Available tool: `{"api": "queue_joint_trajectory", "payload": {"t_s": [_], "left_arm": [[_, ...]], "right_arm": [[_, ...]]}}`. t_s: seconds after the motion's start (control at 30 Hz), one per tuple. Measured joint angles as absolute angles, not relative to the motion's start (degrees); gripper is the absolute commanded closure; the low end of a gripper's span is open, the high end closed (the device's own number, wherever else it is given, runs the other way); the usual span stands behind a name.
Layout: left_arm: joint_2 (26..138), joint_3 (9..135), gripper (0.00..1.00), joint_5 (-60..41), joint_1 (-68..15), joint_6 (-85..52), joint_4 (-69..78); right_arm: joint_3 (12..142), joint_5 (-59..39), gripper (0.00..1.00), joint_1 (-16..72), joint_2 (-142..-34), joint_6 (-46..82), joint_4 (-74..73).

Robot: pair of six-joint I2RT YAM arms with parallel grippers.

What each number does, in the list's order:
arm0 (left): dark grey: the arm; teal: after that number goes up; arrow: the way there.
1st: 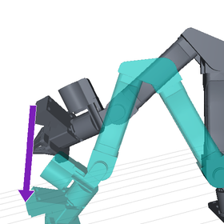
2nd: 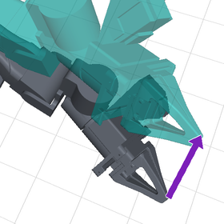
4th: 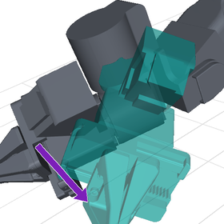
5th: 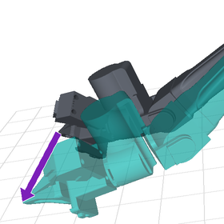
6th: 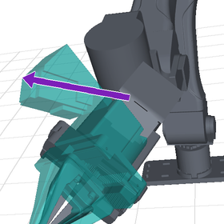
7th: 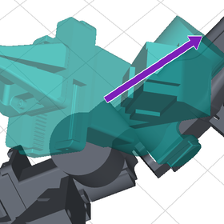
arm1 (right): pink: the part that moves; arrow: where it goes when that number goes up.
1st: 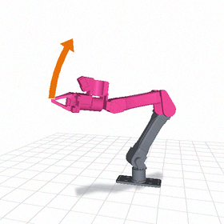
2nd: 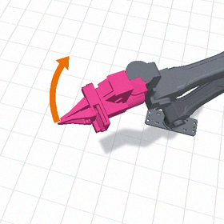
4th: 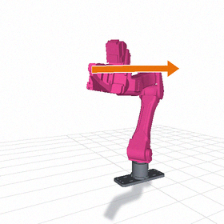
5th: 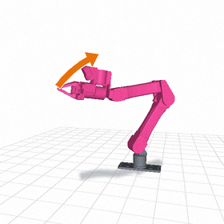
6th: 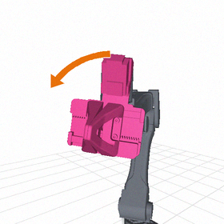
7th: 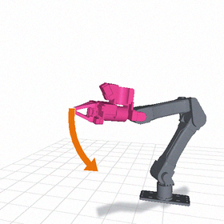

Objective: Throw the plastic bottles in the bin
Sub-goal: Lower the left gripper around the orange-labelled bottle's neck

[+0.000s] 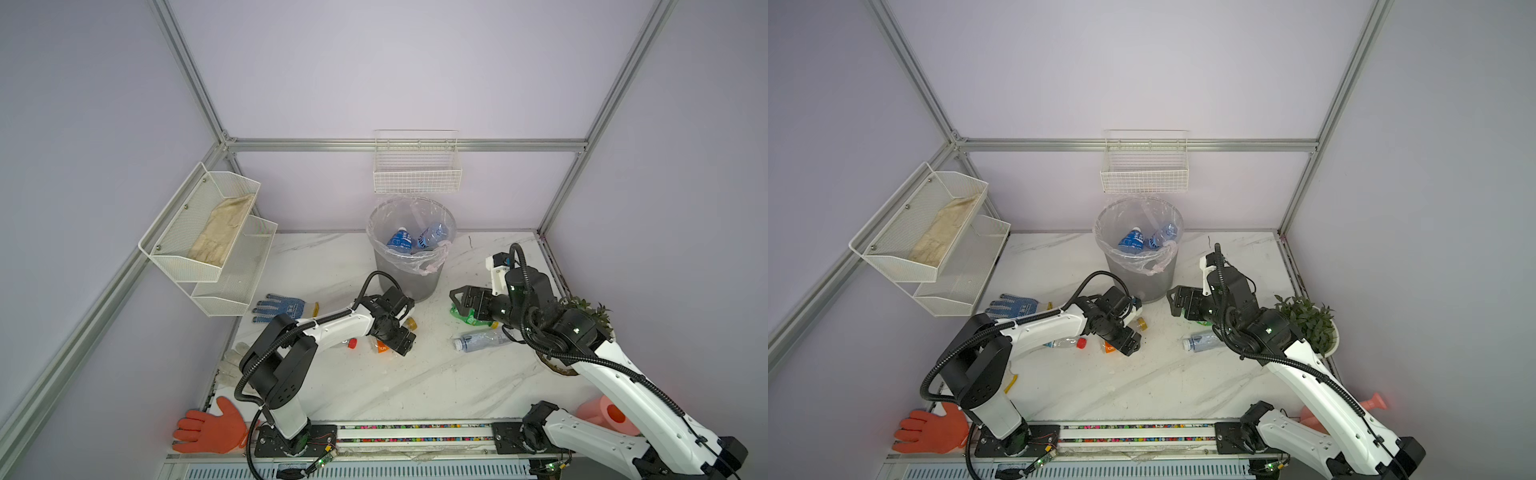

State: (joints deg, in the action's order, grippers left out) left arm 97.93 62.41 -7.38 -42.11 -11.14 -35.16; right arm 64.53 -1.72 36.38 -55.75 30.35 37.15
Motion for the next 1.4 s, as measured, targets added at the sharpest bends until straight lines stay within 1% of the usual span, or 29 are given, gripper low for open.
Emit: {"api": "queue_joint_trajectory", "payload": {"t_s": [0.27,0.47,0.7,0.93,1.2,1.4], "left_arm": [[97.5,62.5,0.08,-8.4,-44.7,-14.0,-36.4],[96.6,62.5,0.09,-9.2,-45.2,-15.9,-37.7],[95.5,61.7,0.1,-8.5,-46.3,-19.1,-37.4],[88.4,56.4,0.12,-8.1,-47.0,-24.2,-33.1],[85.8,51.0,0.12,-7.1,-48.0,-28.4,-28.1],[82.6,48.3,0.13,-6.3,-49.2,-29.8,-26.2]], "right_arm": [[63.9,-1.5,0.03,36.4,-51.2,32.1,37.1],[60.5,-1.4,0.03,36.4,-47.7,33.2,37.2],[60.5,-1.6,0.03,36.4,-47.6,33.1,37.3],[60.6,-2.3,0.03,36.4,-48.3,33.0,39.3],[65.5,-2.3,0.04,36.4,-48.4,33.8,43.2],[65.4,-3.3,0.06,36.4,-48.3,36.3,43.6]]}}
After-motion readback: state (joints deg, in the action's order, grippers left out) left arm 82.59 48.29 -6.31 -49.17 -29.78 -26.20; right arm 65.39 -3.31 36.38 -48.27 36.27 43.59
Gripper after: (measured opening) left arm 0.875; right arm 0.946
